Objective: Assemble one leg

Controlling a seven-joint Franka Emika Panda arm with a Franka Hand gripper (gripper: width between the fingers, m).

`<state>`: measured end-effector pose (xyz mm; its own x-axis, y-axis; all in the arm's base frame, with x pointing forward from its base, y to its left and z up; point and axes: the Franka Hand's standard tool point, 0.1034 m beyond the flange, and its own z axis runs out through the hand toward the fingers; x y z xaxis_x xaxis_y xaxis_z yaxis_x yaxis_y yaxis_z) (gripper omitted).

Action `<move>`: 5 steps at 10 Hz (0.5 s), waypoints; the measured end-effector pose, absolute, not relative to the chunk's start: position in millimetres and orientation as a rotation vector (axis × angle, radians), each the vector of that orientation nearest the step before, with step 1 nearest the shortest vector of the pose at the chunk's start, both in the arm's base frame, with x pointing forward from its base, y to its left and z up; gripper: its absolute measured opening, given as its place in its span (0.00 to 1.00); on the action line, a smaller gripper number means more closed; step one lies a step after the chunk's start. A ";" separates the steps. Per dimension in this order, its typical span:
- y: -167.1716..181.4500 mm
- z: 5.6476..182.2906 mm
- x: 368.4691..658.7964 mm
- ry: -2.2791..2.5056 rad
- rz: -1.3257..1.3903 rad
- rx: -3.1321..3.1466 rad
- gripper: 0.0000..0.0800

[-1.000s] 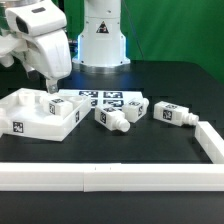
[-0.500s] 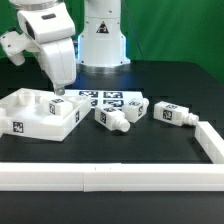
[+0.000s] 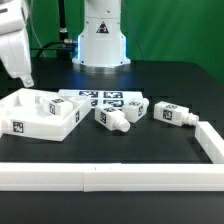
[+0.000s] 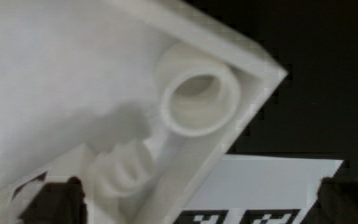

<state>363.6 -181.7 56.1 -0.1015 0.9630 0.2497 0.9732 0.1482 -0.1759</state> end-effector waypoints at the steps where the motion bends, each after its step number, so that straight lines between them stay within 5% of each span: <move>1: -173.8 55.0 366.9 -2.126 -0.043 -1.867 0.81; 5: -175.4 52.0 367.6 -2.128 -0.065 -1.900 0.81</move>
Offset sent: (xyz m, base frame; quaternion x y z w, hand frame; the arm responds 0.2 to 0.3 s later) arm 0.0000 0.0000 0.0000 0.0000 0.0000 0.0000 1.0000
